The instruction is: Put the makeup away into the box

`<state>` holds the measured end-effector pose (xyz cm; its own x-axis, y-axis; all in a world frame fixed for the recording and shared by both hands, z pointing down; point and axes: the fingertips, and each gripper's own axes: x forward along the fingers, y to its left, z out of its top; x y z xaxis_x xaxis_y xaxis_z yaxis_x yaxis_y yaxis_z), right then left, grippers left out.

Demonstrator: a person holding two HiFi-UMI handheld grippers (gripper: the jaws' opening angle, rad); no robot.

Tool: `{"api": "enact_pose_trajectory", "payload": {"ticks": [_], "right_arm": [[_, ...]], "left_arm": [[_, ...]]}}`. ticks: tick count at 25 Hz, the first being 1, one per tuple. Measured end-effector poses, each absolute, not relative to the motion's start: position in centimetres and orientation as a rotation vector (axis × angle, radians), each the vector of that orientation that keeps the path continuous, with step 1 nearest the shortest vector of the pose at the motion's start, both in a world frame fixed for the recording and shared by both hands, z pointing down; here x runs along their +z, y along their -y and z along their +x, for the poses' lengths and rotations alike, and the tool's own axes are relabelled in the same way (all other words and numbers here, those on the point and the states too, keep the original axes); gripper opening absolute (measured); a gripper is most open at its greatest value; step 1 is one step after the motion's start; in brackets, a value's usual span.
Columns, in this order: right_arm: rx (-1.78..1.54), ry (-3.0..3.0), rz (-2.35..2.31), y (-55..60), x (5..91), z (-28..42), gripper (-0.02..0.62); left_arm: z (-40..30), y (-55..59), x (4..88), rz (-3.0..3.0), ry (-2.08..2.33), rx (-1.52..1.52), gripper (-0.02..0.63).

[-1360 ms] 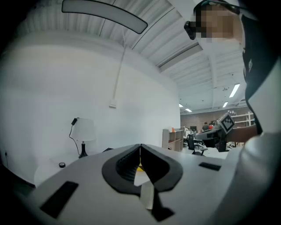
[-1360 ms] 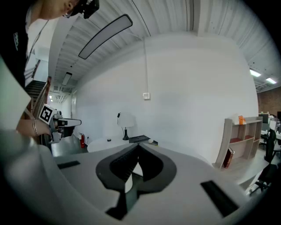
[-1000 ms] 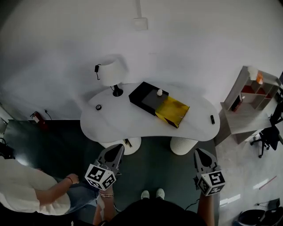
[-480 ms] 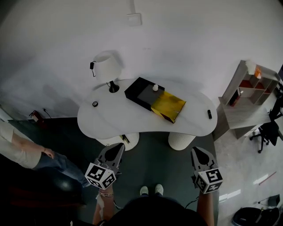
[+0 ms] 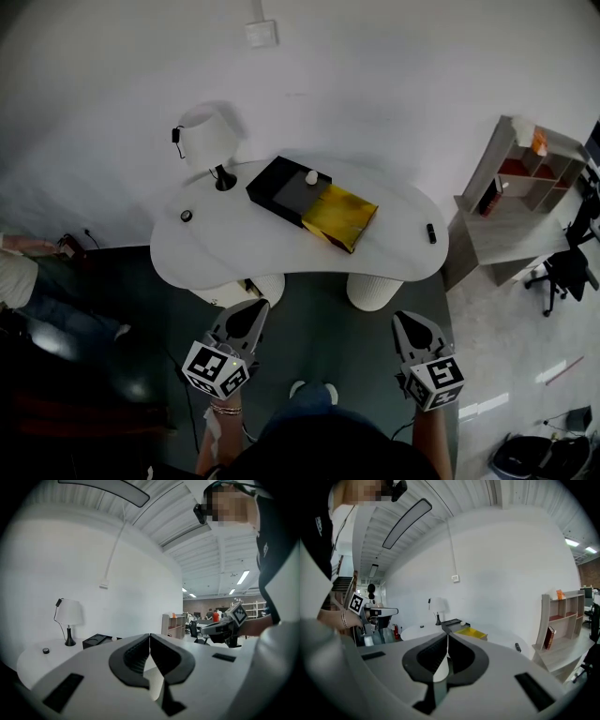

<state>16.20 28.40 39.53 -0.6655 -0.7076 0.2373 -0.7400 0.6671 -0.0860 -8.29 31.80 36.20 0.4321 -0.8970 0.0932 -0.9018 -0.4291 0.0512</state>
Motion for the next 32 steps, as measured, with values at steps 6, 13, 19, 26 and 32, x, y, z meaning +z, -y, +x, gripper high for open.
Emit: {"api": "enact_pose_trajectory", "payload": {"ticks": [6,13,19,26,32], "right_arm": [[0.242,2.7,1.189,-28.5,39.7,17.8,0.02],[0.271,2.693,1.297,-26.2,39.7,19.8,0.02],[0.271,2.661,1.375,-22.3,39.3,20.6,0.02],[0.357,2.599,1.497,-17.1,39.4,21.4,0.02],[0.386,2.548,1.591,-13.8,39.4,21.8,0.02]], "left_arm": [[-5.5,-30.2,36.8,2.598,1.541,0.126,0.018],[-3.3,-26.4,37.4,2.657,1.432,0.147,0.018],[-3.2,-21.0,37.3,2.683,1.387,0.155,0.018],[-2.5,-14.2,36.5,2.748,1.271,0.156,0.018],[-0.7,-9.6,37.1,2.805,1.124,0.197,0.018]]}}
